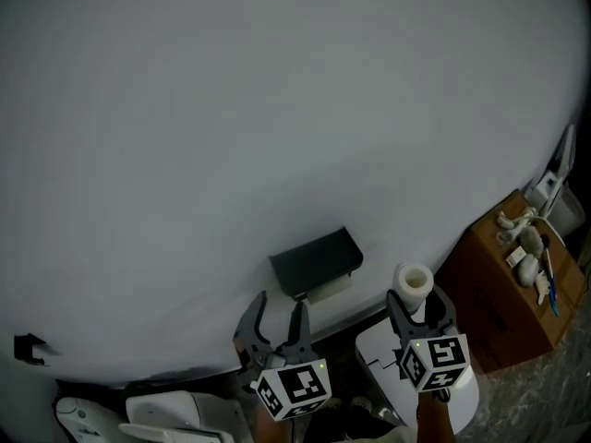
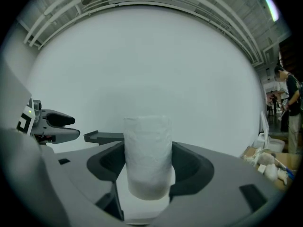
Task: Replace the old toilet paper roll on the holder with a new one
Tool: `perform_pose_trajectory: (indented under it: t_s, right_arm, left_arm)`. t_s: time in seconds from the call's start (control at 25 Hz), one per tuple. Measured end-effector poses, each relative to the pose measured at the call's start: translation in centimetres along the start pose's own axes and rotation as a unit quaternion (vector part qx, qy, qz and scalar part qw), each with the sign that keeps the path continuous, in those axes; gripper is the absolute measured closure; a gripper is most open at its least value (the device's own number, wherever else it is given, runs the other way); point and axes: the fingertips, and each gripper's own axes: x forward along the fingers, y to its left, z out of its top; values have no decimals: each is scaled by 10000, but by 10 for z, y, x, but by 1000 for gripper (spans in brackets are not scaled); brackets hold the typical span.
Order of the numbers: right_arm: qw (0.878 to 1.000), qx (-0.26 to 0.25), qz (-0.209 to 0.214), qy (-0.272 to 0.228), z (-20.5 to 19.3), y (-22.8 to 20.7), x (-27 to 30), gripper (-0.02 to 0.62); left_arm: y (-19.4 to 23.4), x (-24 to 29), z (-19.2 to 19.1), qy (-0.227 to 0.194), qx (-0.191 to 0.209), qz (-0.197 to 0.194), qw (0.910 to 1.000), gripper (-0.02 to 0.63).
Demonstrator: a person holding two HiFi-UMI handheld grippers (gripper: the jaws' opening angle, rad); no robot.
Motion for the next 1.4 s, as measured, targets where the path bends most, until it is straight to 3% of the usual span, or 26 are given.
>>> perform_pose_trajectory:
  t_s: [0.08, 0.16, 0.32, 0.4, 0.68, 0.88, 1.04, 1.2, 1.4]
  right_arm:
    - [10000, -5, 14, 23, -2, -1, 1, 291]
    - [10000, -18, 28, 35, -4, -1, 1, 291]
    - [10000, -46, 25, 37, -4, -4, 1, 291]
    - [10000, -46, 9, 46, -6, -7, 2, 291]
    - [10000, -5, -83, 55, -8, -19, 0, 291]
    - [9998, 51, -159, 107, -11, -28, -2, 291]
    - [9996, 51, -277, 74, -11, -40, -4, 291]
    - [9993, 65, -343, 92, -12, -47, -5, 291]
    - [9987, 91, -489, 92, -13, -60, -9, 291]
  left_arm:
    - [-8, 0, -2, 238, 701, 43, 9972, 360]
    - [-15, 1, -8, 492, 1408, 110, 9888, 360]
    - [-24, 6, -27, 1068, 2747, 268, 9552, 360]
    - [-29, 8, -36, 1273, 3132, 267, 9407, 360]
    - [-49, 13, -41, 1345, 3271, 117, 9353, 360]
    - [-75, 24, -47, 1348, 3717, -97, 9184, 360]
    - [-101, 42, -47, 1288, 3936, -267, 9098, 360]
    - [-107, 62, -41, 1249, 4369, -153, 8907, 360]
    - [-116, 81, -46, 1304, 4463, -224, 8851, 362]
